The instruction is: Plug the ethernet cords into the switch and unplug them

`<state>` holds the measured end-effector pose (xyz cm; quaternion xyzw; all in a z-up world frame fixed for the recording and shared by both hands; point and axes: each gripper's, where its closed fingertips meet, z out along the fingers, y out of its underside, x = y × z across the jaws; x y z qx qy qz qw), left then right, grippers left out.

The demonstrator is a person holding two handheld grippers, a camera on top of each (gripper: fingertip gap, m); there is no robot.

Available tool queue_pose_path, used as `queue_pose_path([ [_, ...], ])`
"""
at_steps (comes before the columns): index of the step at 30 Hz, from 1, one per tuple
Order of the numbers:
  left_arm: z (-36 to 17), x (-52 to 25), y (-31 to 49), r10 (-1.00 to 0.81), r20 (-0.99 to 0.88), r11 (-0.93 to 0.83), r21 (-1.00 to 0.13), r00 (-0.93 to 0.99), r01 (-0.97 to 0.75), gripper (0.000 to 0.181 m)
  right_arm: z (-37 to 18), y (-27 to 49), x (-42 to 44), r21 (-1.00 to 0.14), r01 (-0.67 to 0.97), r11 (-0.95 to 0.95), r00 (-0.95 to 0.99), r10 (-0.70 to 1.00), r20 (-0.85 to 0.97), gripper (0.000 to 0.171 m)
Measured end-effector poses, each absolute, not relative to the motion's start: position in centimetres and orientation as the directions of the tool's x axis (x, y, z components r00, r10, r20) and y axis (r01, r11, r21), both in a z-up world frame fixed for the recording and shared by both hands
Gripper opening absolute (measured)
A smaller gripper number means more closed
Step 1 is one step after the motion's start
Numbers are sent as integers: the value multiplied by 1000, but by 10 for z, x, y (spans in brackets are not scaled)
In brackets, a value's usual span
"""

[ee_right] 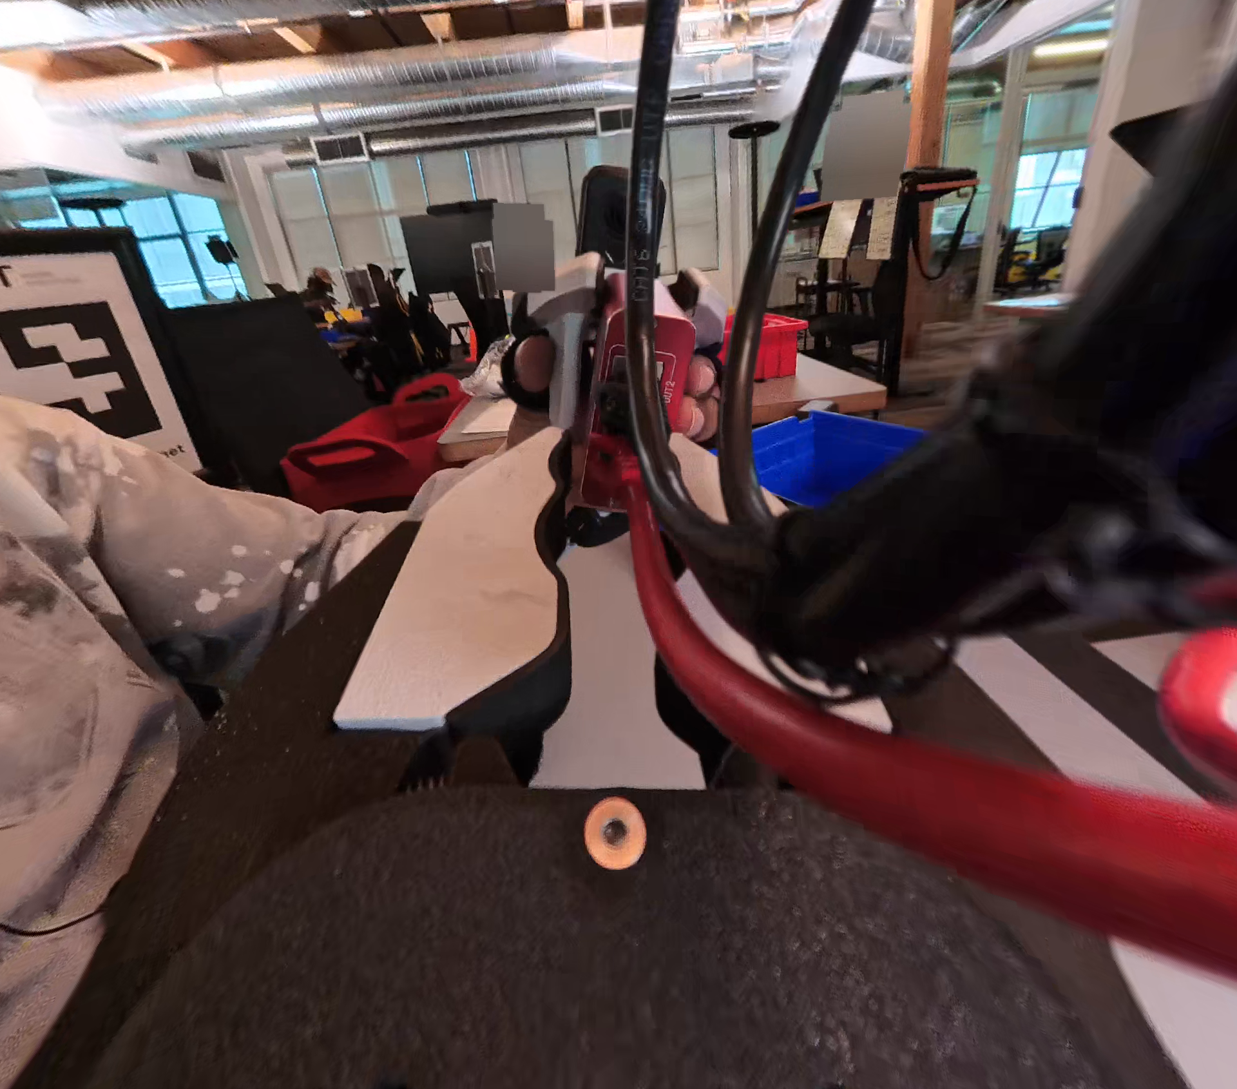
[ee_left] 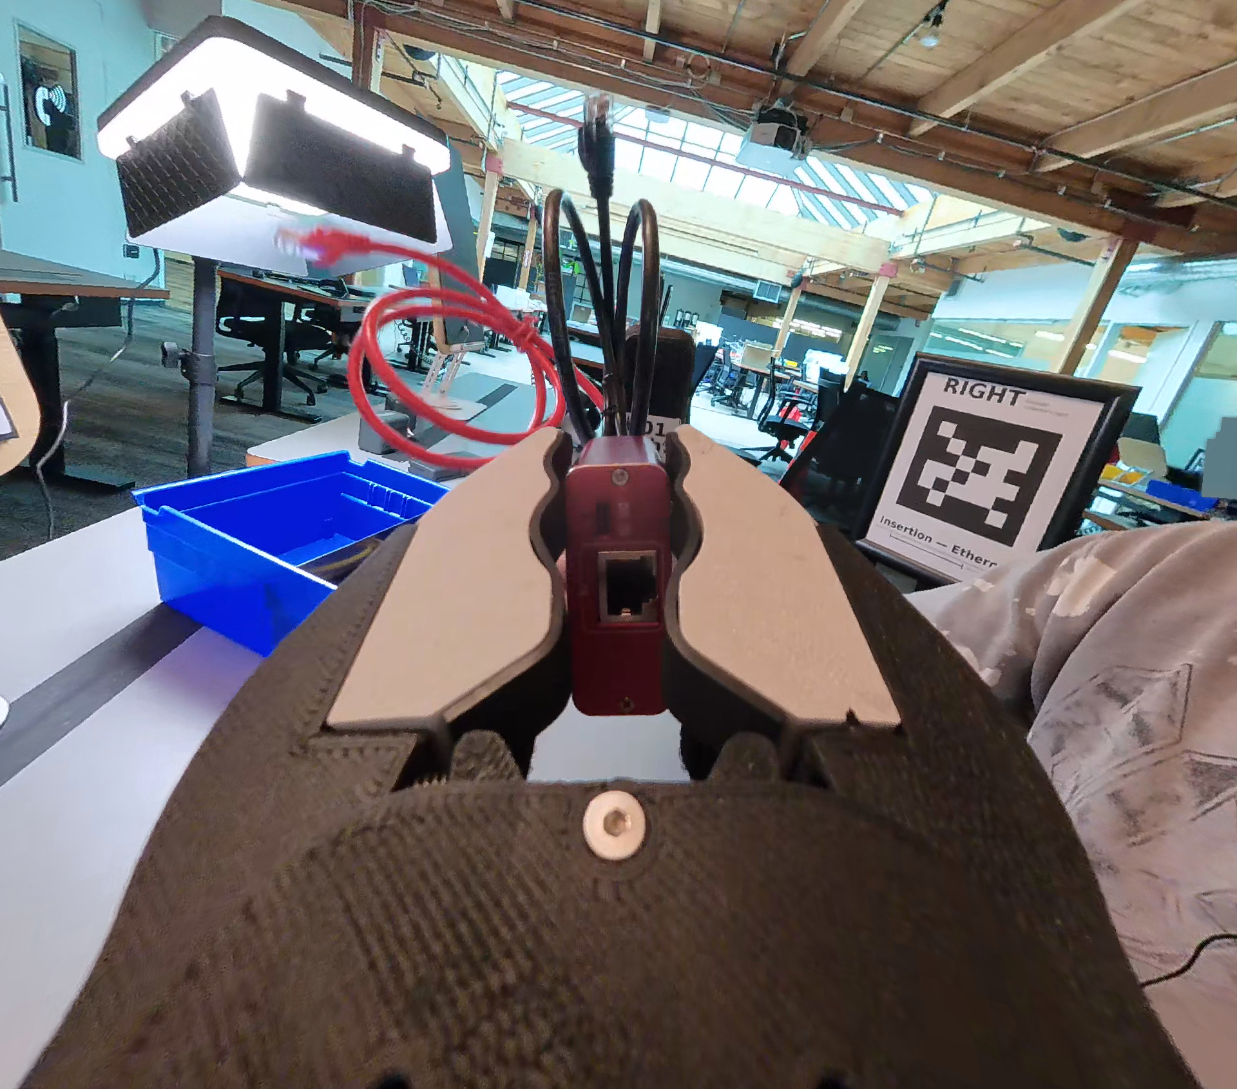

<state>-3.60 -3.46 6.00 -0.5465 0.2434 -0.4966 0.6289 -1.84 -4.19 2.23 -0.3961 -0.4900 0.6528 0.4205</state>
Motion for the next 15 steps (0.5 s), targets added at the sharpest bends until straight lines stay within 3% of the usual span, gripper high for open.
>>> queue_pose_path([
  [3, 63, -38, -35, -890, 241, -86, -922, 386, 378, 28, 24, -41, -21, -964, -160, -213, -334, 931, -150, 28],
  [6, 61, -32, -35, -891, 226, -74, -929, 394, 364, 28, 15, -38, -28, -973, -117, -200, -300, 941, -158, 43],
  [9, 59, -25, -35, -892, 213, -65, -933, 399, 353, 28, 19, -44, -25, -969, -149, -195, -324, 936, -138, 26],
  [15, 62, -25, -38, -889, 176, -28, -942, 422, 335, 33, 25, -42, -21, -953, -171, -250, -362, 916, -175, 26],
])
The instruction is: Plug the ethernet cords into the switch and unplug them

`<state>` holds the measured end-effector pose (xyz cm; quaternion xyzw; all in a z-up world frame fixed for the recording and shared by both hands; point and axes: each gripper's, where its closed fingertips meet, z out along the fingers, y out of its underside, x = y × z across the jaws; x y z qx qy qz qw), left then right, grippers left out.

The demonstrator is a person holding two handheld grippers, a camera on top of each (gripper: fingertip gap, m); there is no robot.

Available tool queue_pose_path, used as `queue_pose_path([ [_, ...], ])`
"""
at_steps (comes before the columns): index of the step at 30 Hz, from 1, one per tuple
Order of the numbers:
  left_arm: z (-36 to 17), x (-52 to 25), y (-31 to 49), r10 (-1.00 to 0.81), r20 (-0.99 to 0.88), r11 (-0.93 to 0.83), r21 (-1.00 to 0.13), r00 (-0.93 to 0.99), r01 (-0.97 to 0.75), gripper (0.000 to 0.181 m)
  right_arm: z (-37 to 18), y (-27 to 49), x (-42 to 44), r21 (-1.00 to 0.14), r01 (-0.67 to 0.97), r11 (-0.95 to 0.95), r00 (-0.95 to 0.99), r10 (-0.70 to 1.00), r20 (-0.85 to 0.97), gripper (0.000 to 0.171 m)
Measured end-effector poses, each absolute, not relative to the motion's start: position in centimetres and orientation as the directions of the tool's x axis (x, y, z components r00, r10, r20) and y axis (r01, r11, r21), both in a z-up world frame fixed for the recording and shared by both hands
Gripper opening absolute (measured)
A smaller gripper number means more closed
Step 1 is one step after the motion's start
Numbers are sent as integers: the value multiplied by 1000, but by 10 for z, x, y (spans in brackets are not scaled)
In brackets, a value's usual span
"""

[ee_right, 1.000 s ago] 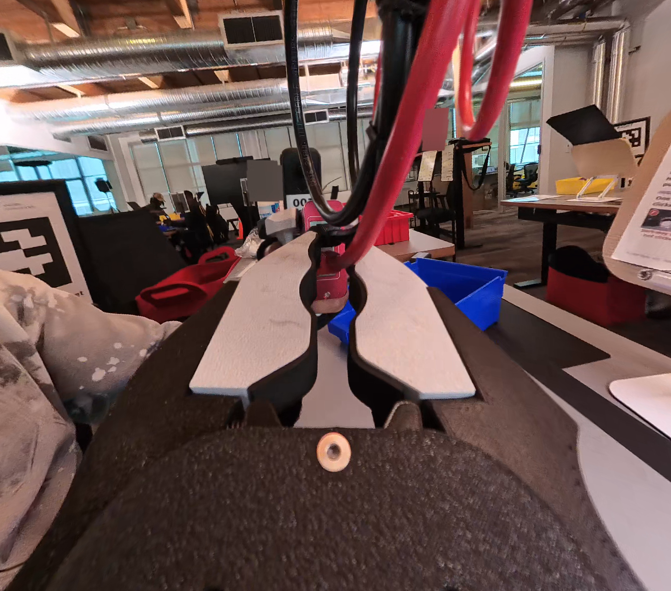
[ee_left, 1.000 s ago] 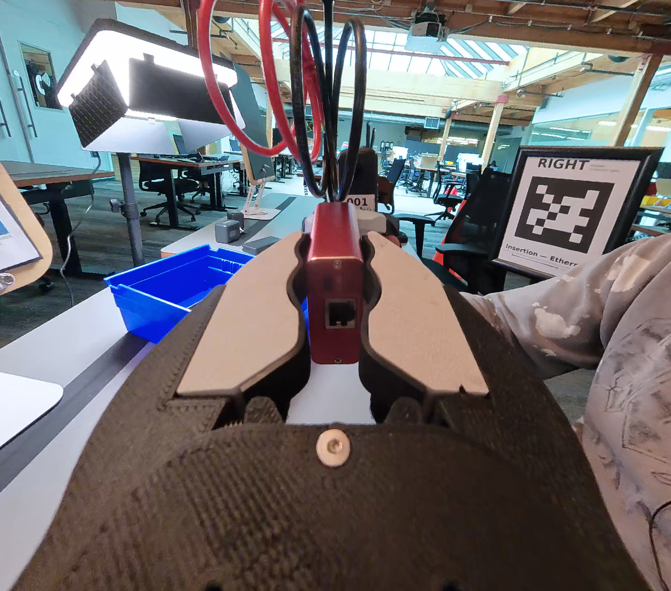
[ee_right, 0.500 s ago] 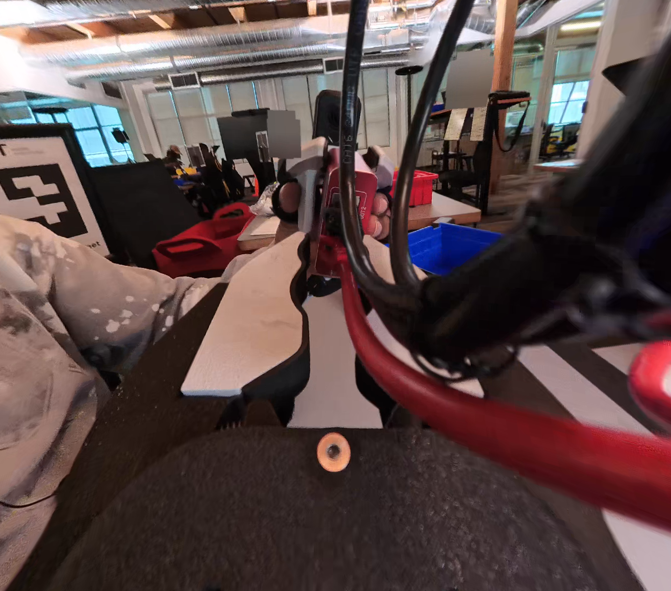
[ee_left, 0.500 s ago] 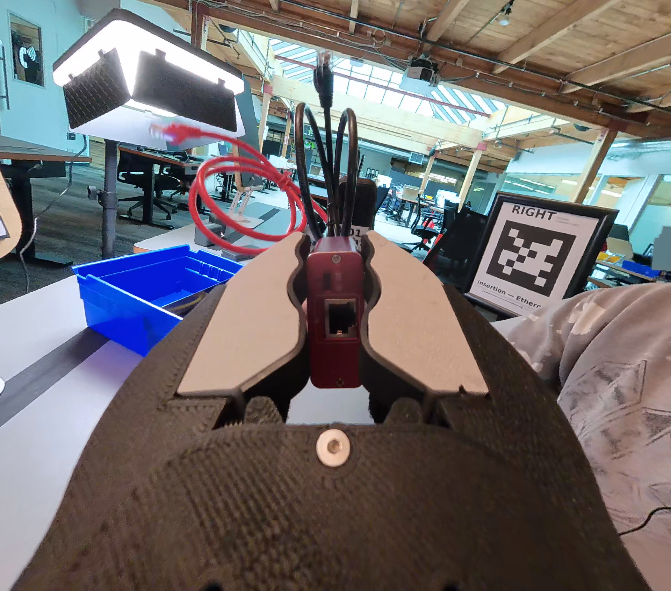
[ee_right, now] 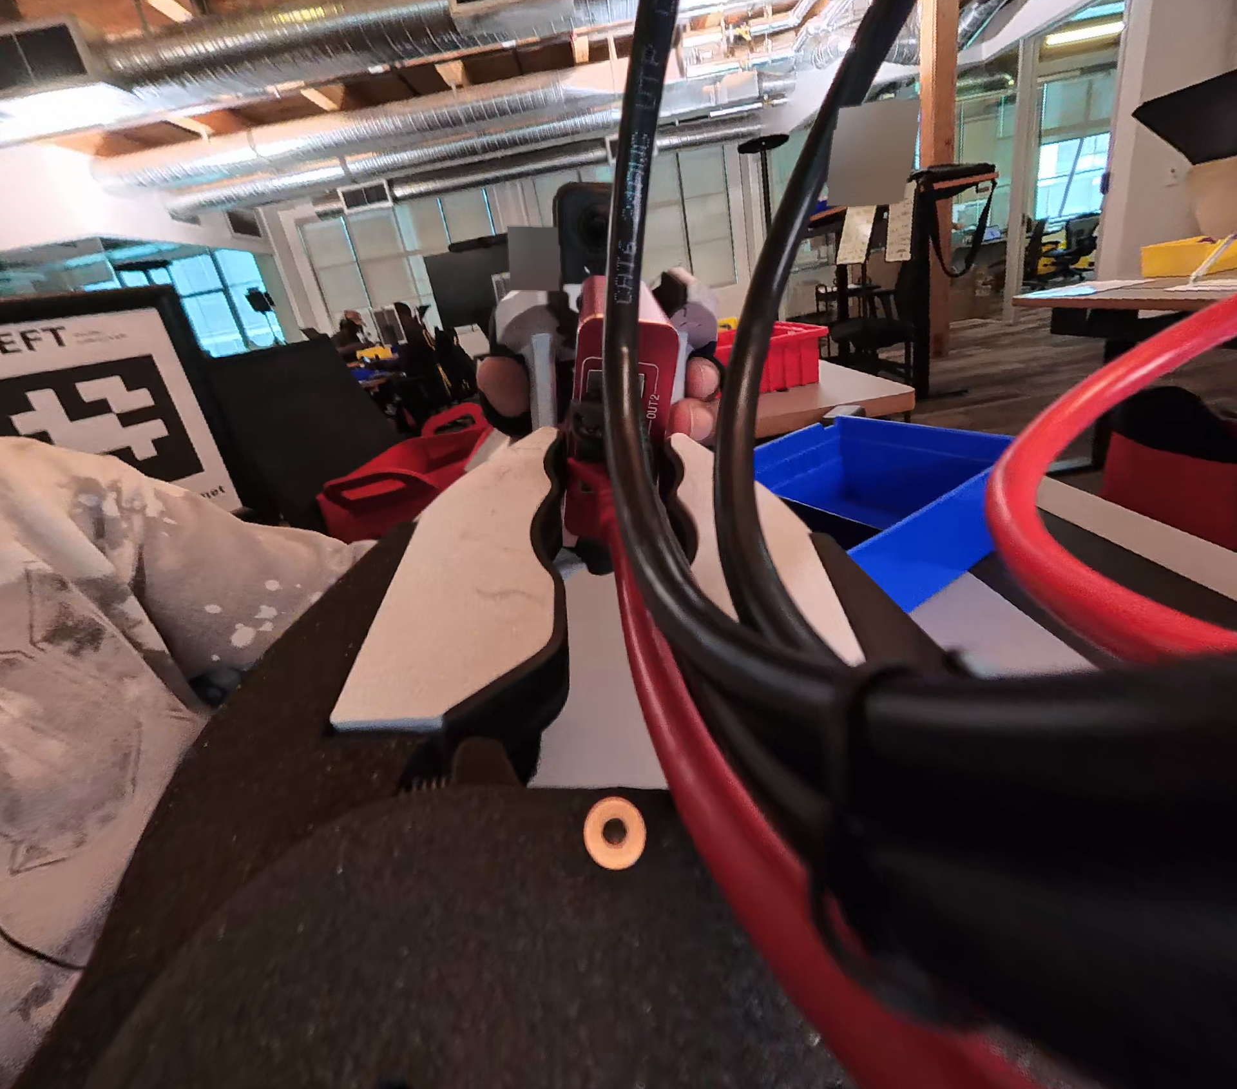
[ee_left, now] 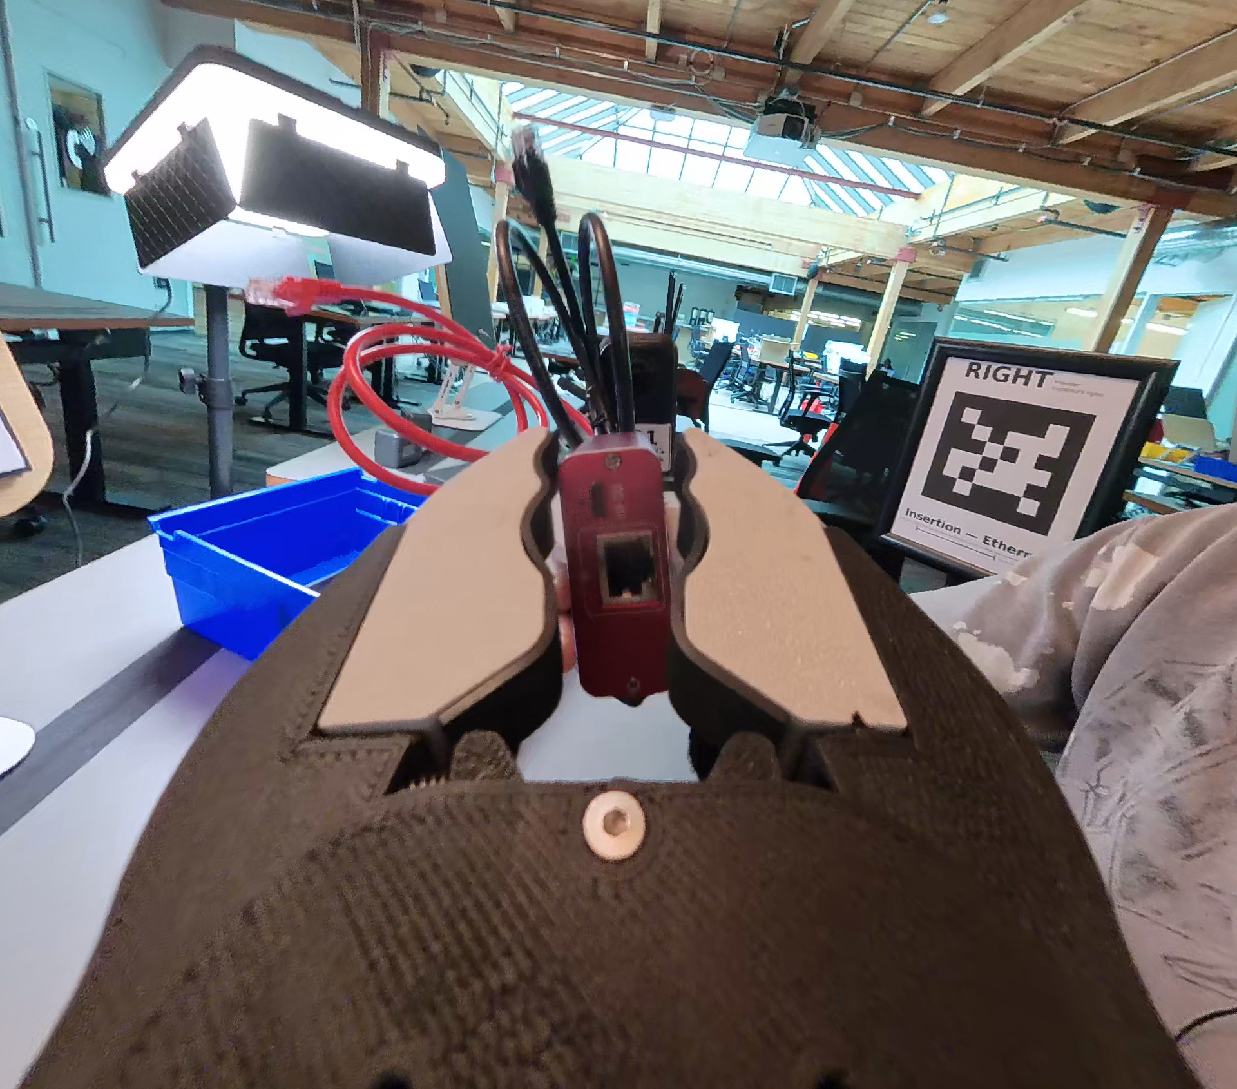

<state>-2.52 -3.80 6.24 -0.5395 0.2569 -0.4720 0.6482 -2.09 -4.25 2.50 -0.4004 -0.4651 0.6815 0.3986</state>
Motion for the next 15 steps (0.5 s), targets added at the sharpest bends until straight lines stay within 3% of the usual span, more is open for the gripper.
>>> queue_pose_path([
  [9, 53, -15, -57, -915, 61, -11, -992, 398, 128, 56, 41, -51, 2, -922, -203, -330, -532, 828, -179, 26],
  [15, 51, 19, -81, -952, 21, -6, -999, 306, 52, 58, 45, -74, 17, -929, -198, -314, -656, 746, -113, 25],
])
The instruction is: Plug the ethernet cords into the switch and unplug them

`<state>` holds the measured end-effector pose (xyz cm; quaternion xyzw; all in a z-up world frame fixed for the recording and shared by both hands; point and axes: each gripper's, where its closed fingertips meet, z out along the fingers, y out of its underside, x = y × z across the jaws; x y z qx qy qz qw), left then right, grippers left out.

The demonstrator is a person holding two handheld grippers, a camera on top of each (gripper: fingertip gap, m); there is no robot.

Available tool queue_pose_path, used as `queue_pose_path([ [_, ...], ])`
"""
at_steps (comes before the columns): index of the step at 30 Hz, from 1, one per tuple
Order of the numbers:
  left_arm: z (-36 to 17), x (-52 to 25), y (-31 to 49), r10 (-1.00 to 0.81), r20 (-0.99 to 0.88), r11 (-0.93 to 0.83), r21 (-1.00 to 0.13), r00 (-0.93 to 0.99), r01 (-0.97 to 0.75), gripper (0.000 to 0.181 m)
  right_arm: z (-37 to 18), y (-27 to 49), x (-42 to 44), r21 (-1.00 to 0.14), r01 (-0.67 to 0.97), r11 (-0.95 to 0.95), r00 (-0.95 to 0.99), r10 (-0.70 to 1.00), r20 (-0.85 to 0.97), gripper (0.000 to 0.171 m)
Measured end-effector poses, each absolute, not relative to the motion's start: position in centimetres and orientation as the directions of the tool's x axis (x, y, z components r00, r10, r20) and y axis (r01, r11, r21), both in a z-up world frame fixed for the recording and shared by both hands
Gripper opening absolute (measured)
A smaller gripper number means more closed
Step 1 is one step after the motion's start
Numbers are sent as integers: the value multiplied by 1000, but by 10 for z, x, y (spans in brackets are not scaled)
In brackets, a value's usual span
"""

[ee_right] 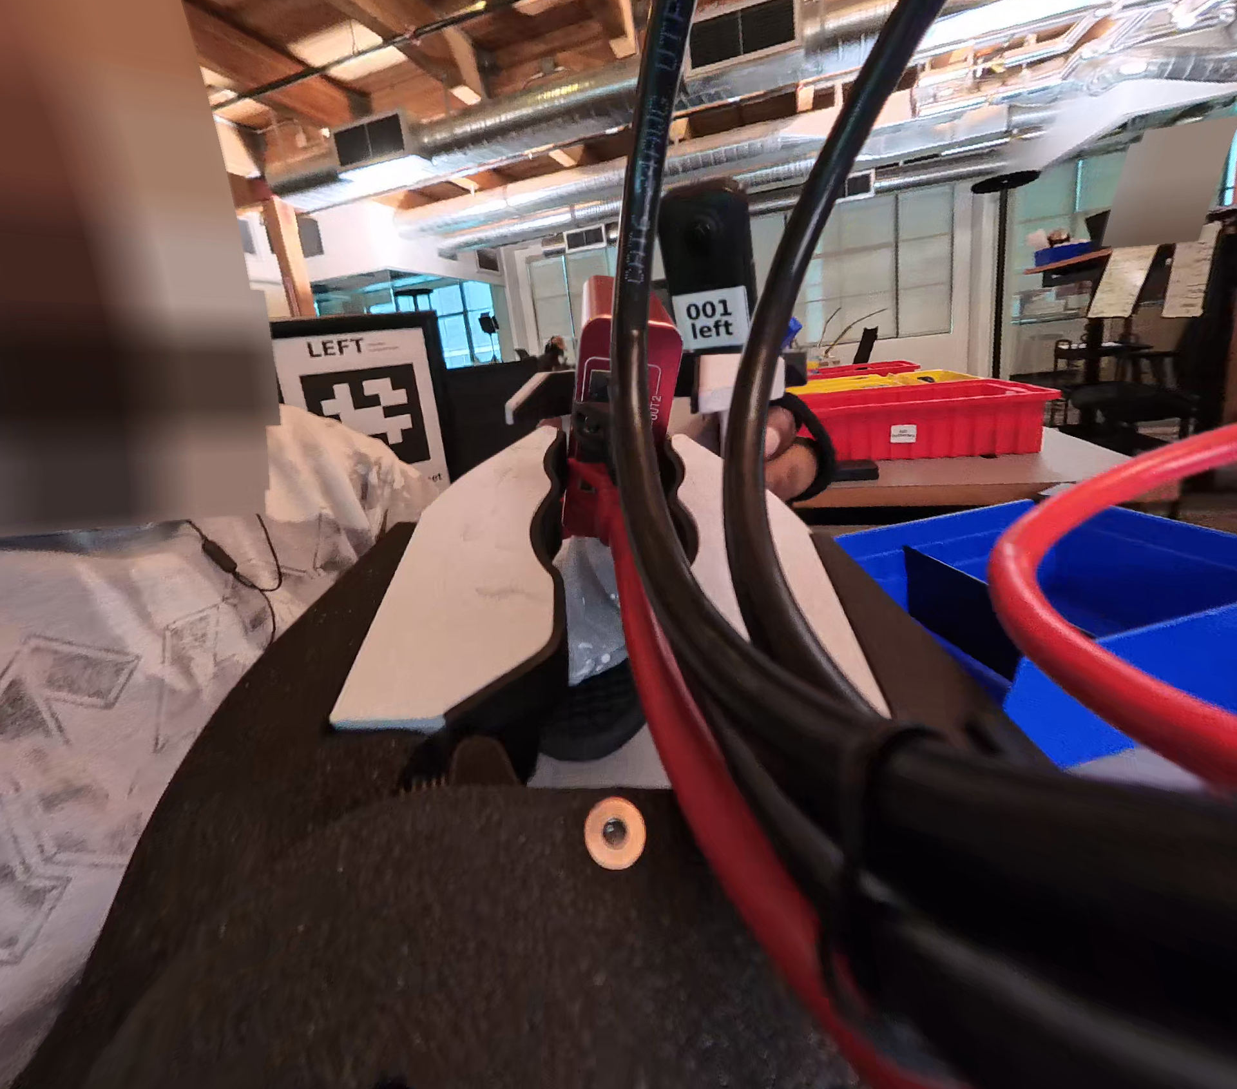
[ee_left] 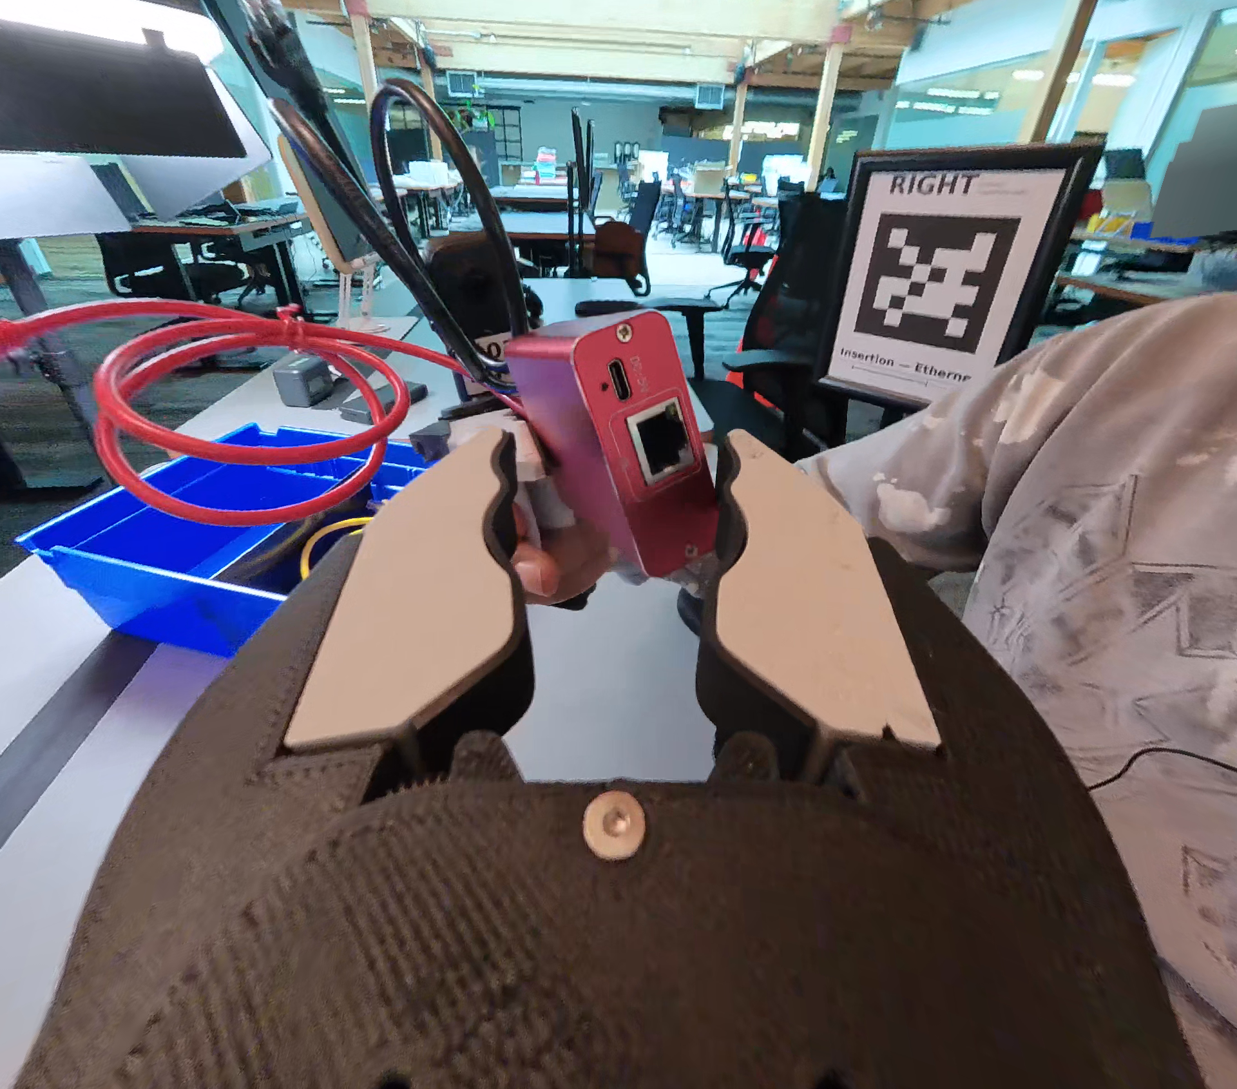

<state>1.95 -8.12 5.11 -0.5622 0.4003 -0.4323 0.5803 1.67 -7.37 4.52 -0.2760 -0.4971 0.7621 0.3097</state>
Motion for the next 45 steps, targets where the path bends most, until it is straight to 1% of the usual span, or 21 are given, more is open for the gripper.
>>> queue_pose_path([
  [3, 50, 26, -82, -942, -9, 15, -1000, 336, 17, 54, 45, -76, 18, -939, -194, -283, -650, 754, -93, 26],
  [6, 49, 22, -73, -905, -54, 46, -999, 422, -29, 39, 44, -66, 17, -949, -194, -248, -596, 798, -87, 27],
  [8, 43, 17, -64, -871, -88, 54, -995, 484, -84, 36, 40, -60, 15, -965, -178, -193, -541, 838, -68, 27],
  [11, 37, 14, -54, -841, -96, 45, -993, 532, -108, 32, 35, -54, 13, -980, -159, -118, -473, 881, -29, 27],
  [17, 29, 11, -47, -847, -66, 20, -995, 527, -94, 32, 29, -48, 10, -993, -114, -20, -393, 919, 27, 26],
  [20, 28, 10, -45, -845, -77, 34, -995, 529, -91, 33, 27, -48, 8, -993, -114, -21, -388, 921, 25, 26],
  [24, 33, 14, -46, -840, -71, 44, -997, 537, -64, 33, 32, -49, 11, -984, -154, -94, -443, 896, -16, 26],
  [26, 34, 15, -45, -837, -41, 21, -999, 545, -43, 33, 31, -48, 11, -982, -156, -106, -446, 895, -26, 26],
  [32, 30, 11, -38, -847, 73, -65, -997, 526, 34, 31, 25, -42, 6, -992, -125, -31, -368, 930, 17, 27],
  [35, 30, 9, -36, -848, 61, -51, -998, 526, 34, 31, 25, -40, 4, -993, -114, -26, -348, 937, 15, 26],
  [40, 38, 4, -37, -869, 84, -30, -993, 488, 117, 30, 31, -36, 0, -994, -109, -8, -282, 959, 23, 32],
  [45, 44, -3, -40, -878, 84, -14, -989, 471, 149, 29, 32, -34, 6, -997, -80, 15, -268, 963, 36, 31],
])
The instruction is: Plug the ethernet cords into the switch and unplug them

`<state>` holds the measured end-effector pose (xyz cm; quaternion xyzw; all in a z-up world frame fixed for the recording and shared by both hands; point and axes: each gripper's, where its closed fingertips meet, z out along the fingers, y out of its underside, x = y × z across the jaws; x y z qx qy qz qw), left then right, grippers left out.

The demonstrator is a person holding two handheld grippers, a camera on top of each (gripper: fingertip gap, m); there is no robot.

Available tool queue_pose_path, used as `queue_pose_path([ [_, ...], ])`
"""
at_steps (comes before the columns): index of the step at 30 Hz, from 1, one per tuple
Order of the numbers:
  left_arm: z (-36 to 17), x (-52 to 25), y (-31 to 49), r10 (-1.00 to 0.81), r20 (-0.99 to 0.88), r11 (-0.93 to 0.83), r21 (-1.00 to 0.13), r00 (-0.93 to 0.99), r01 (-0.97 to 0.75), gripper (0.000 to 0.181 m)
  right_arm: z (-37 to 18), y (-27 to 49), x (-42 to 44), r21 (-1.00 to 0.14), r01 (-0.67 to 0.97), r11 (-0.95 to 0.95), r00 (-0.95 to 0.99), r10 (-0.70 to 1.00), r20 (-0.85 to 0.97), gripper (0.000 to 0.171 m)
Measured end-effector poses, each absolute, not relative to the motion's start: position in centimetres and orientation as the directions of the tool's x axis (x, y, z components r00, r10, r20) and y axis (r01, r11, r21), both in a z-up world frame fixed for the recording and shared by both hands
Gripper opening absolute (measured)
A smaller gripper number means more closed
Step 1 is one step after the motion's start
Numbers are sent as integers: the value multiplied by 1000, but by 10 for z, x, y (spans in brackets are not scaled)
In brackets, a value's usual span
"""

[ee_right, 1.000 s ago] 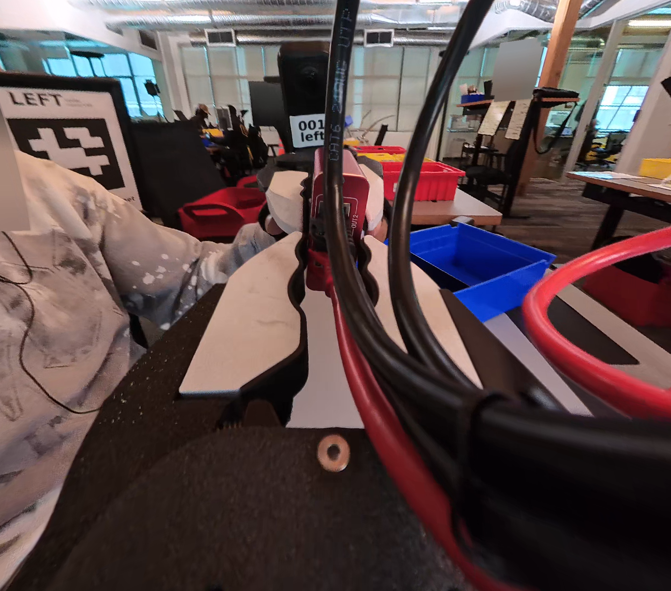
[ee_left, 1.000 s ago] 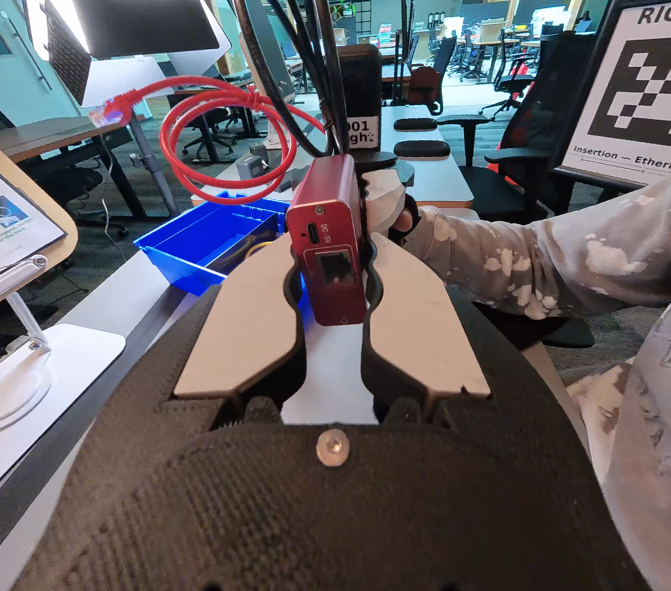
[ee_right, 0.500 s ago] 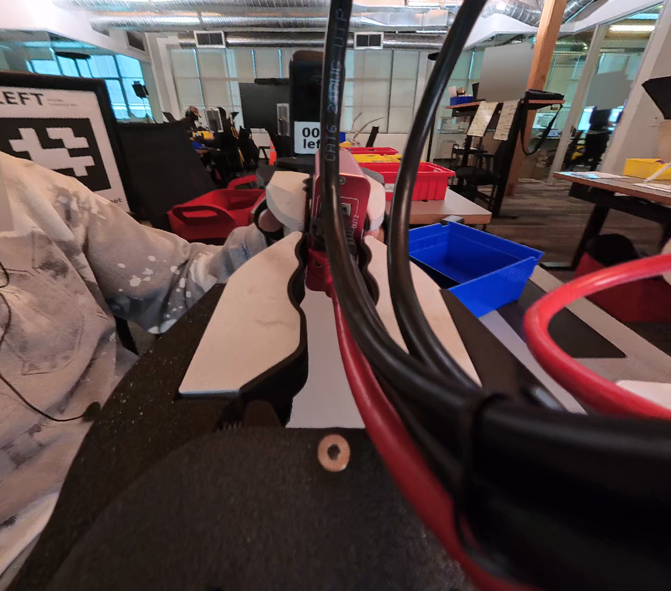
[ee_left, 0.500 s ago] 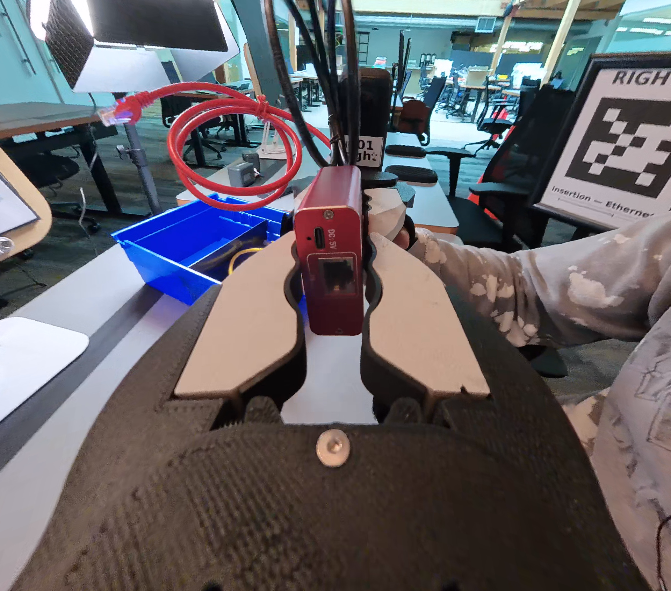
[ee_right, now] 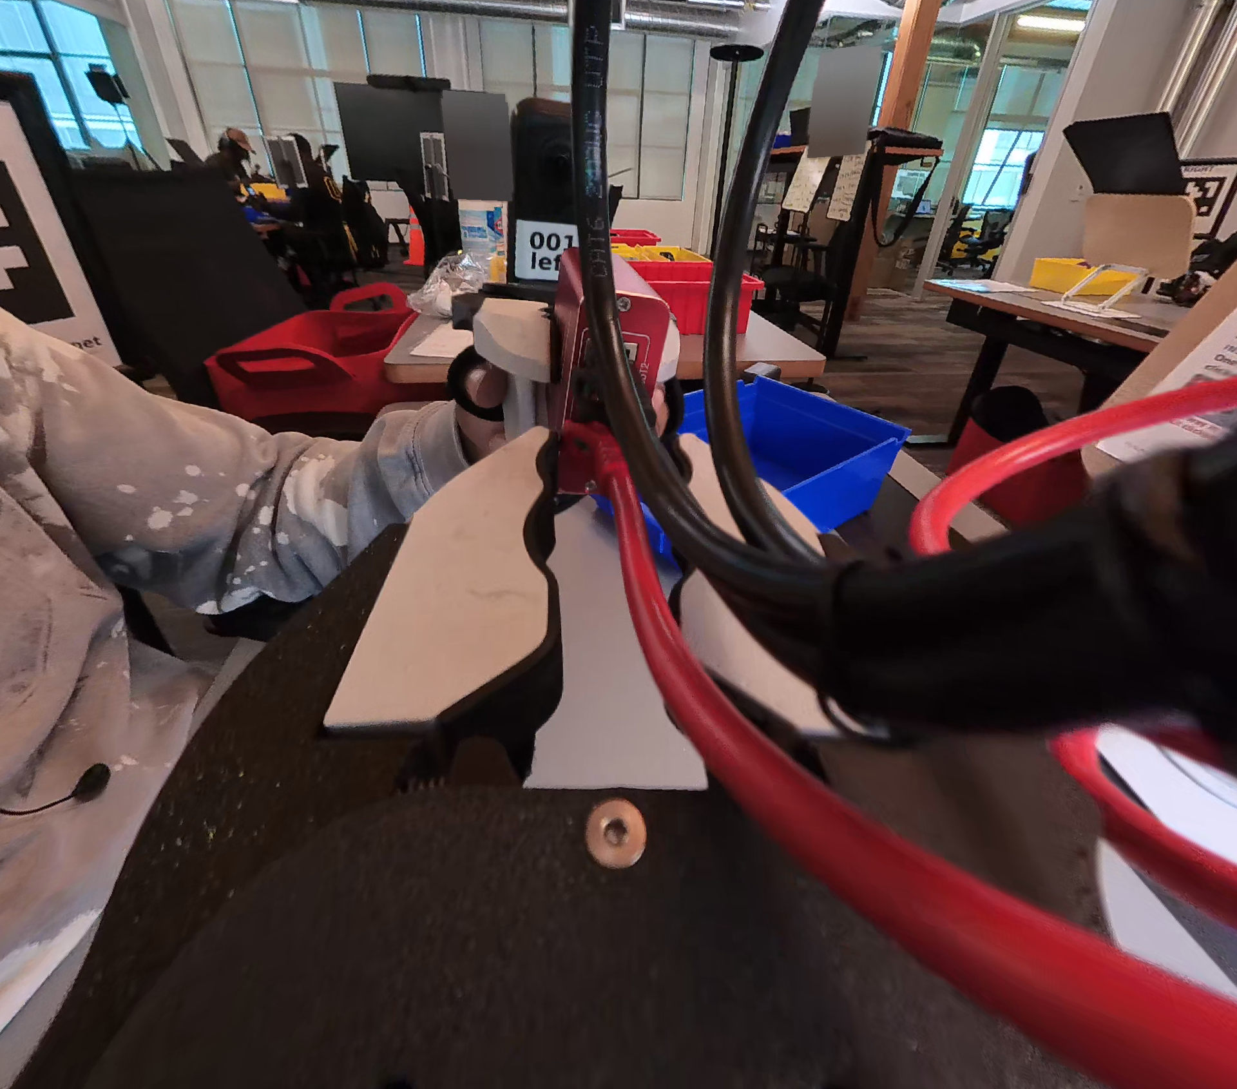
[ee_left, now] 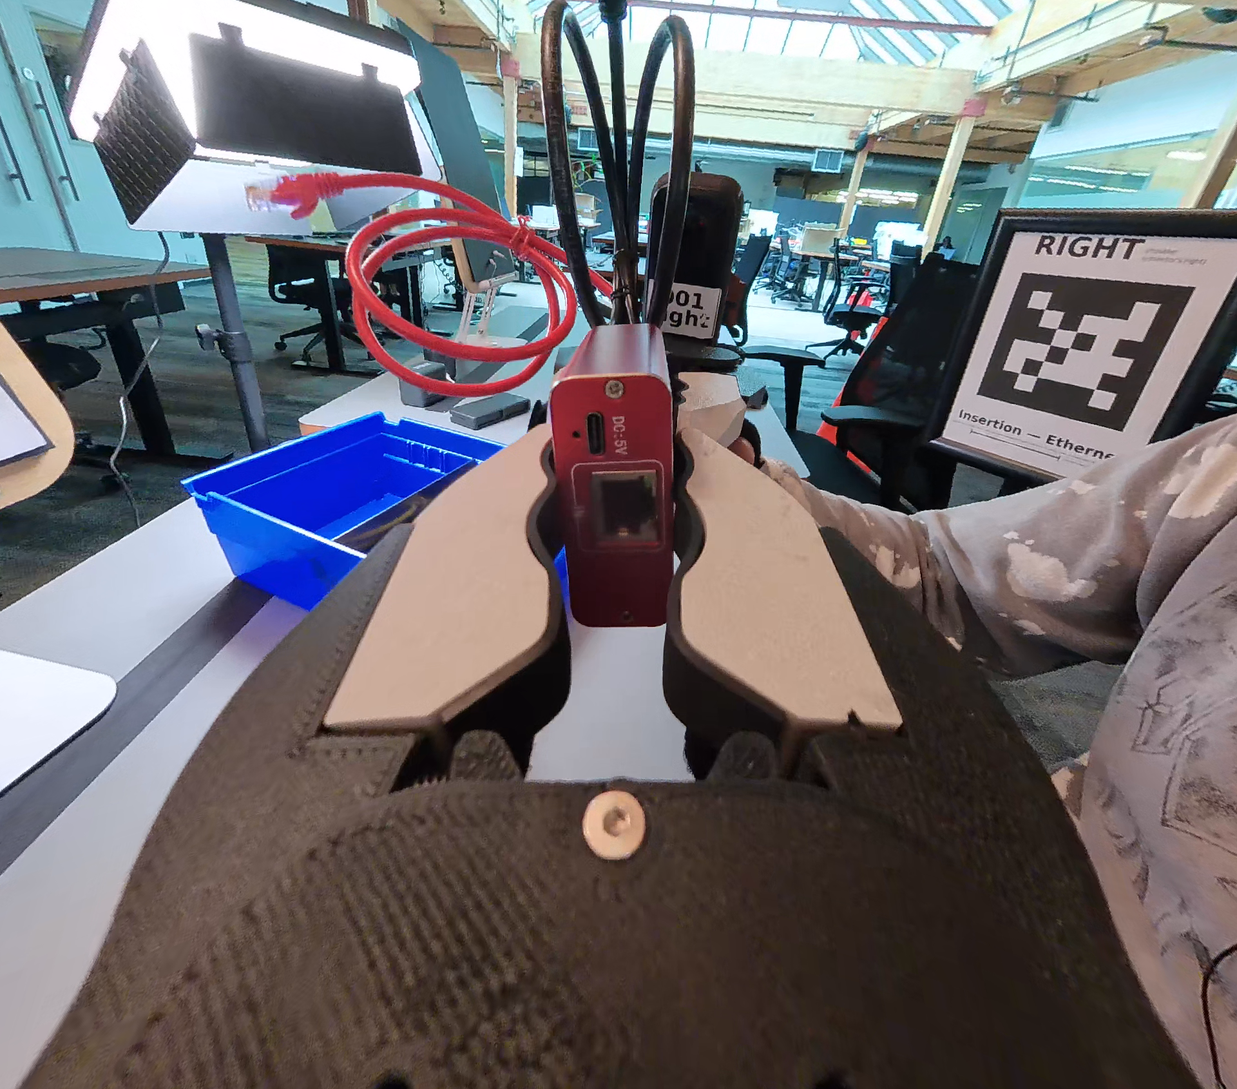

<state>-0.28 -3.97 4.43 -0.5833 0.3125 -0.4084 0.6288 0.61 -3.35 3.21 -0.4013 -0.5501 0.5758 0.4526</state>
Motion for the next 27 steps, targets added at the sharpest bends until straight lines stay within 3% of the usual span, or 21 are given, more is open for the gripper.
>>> queue_pose_path([
  [10, 50, -5, -43, -882, 74, 8, -985, 465, 170, 29, 45, -38, 14, -989, -129, -76, -327, 945, -30, 17],
  [27, 52, -10, -51, -865, -43, 95, -992, 500, 79, 31, 49, -46, 7, -985, -144, 99, -224, 966, 130, 17],
])
